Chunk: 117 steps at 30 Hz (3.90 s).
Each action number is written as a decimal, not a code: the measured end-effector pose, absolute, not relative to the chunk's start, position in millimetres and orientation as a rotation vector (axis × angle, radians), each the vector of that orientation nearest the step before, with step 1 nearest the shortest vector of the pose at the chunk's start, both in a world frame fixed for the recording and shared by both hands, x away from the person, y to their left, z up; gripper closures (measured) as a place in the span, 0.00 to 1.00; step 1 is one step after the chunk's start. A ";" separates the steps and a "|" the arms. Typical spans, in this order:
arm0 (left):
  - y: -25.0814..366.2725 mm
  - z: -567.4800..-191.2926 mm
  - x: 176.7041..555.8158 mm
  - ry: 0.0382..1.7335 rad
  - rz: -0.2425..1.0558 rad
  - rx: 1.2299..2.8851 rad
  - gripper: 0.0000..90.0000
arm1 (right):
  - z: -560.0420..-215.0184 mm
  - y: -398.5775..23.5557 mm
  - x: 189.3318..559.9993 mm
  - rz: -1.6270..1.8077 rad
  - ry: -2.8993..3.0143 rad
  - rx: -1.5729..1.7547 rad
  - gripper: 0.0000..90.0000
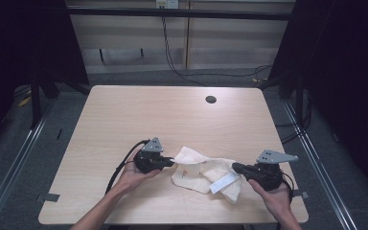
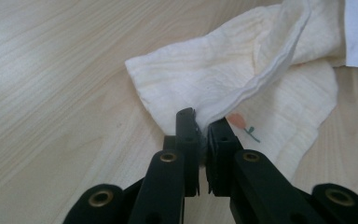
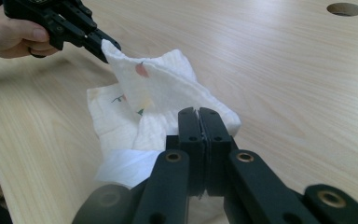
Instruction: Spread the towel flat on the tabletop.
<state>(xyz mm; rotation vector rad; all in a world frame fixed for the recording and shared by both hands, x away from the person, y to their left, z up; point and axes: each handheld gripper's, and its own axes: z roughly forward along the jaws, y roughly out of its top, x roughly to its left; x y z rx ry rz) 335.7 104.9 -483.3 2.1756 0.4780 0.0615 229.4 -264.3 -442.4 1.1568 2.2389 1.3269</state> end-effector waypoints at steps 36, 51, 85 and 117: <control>178.3 -389.6 322.8 0.405 0.051 1.978 0.94 | -368.4 -252.4 270.5 1.576 2.022 0.996 0.99; 204.0 -349.0 311.2 0.419 0.185 1.872 0.96 | -341.7 -240.4 270.3 1.644 1.996 0.894 0.99; 180.0 -391.4 328.1 0.530 0.106 2.025 0.96 | -383.8 -236.8 271.3 1.532 2.092 0.920 0.99; 176.2 -449.4 396.6 0.806 0.023 2.061 0.95 | -440.5 -233.9 364.7 1.362 2.154 1.114 0.96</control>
